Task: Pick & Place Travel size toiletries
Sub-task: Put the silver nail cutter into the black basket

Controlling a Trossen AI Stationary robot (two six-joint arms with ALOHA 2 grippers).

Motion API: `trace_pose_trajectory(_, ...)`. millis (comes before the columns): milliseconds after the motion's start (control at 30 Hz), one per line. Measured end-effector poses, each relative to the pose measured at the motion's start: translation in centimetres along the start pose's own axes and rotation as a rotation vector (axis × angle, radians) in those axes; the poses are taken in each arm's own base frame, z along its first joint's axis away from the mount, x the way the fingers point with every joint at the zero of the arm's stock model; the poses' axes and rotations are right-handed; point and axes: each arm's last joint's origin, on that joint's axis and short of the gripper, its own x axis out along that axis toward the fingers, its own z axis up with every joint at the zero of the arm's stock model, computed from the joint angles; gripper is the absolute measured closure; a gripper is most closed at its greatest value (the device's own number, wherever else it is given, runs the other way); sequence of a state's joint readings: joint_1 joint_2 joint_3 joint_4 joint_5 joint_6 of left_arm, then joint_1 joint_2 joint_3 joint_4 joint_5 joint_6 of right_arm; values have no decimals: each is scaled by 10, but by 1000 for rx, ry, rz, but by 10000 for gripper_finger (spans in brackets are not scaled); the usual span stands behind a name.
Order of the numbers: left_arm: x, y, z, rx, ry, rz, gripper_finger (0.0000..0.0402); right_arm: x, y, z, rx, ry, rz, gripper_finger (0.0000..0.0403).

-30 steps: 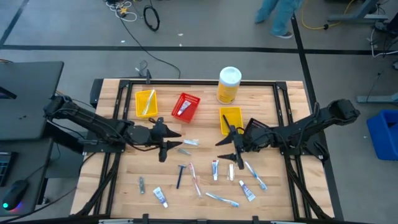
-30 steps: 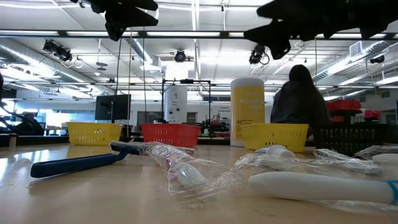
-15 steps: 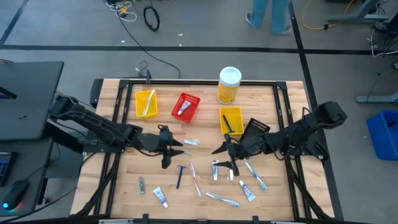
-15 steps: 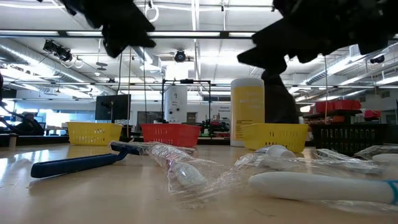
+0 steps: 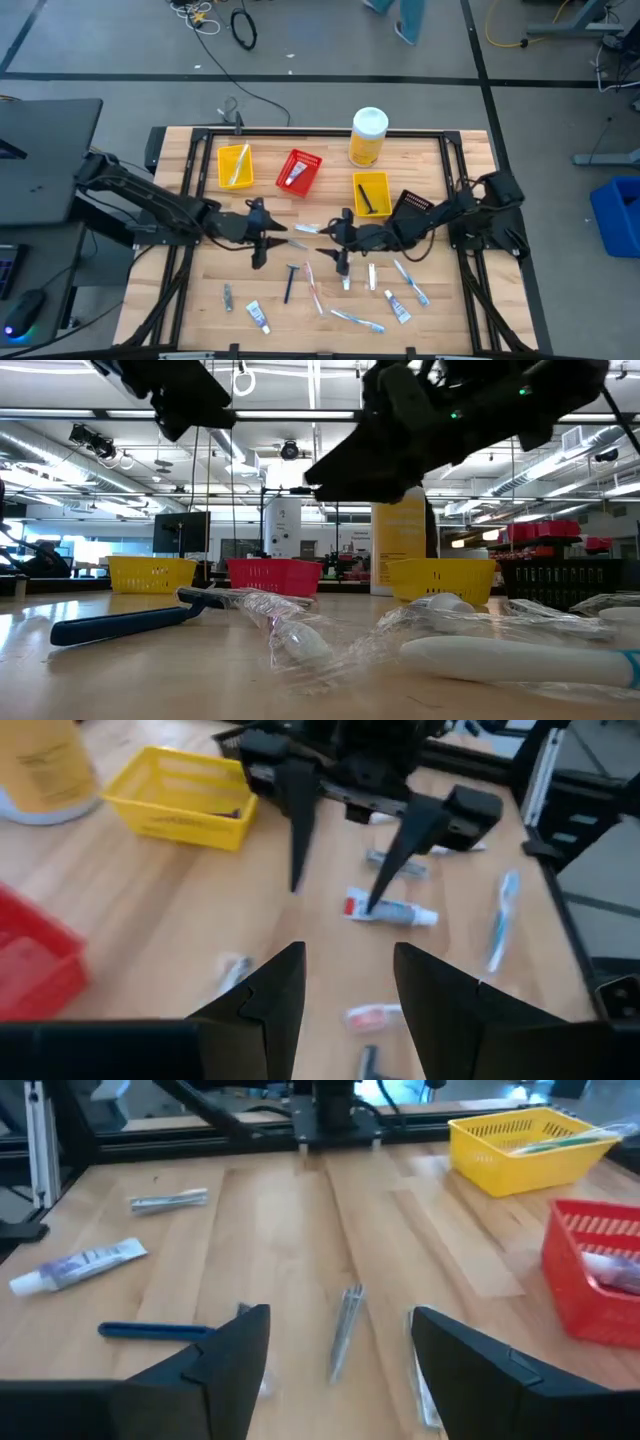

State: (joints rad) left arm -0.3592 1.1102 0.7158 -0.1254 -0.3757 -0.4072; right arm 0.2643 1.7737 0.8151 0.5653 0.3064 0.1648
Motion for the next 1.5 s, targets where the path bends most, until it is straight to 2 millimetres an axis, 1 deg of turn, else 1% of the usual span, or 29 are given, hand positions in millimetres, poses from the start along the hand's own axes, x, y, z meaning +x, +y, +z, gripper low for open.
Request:
trace_pose_trajectory(100, -10, 6, 1, 9, 1, 52, 237, 14, -6, -1, -2, 45, -4, 162)
trace_pose_trajectory(167, -12, 8, 1, 14, -4, 87, 237, 20, -14, 1, -7, 102, -33, 164)
trace_pose_trajectory(300, -13, 9, 0, 22, -8, 122, 237, 30, -33, 5, -3, 192, -104, 154)
trace_pose_trajectory(433, -10, 9, -2, 29, 4, 131, 237, 36, -48, 4, 19, 205, -99, 147)
trace_pose_trajectory(500, -10, 9, -3, 33, 10, 139, 237, 40, -54, 1, 28, 215, -93, 147)
trace_pose_trajectory(700, -10, 9, -2, 30, 3, 143, 237, 55, -69, -21, 48, 261, -108, 161)
trace_pose_trajectory(900, -10, 10, -2, 30, 3, 150, 237, 63, -75, -29, 36, 246, -81, 162)
trace_pose_trajectory(1100, -10, 10, -2, 29, -11, 174, 237, 73, -83, -45, 48, 261, -69, 152)
trace_pose_trajectory(1200, -10, 10, -2, 21, -12, 174, 237, 76, -85, -50, 46, 259, -71, 153)
trace_pose_trajectory(1333, -10, 10, -2, 16, -12, 174, 237, 78, -85, -53, 23, 268, -74, 171)
trace_pose_trajectory(1500, -10, 10, -2, 14, -12, 174, 237, 78, -85, -53, -19, 272, -54, 205)
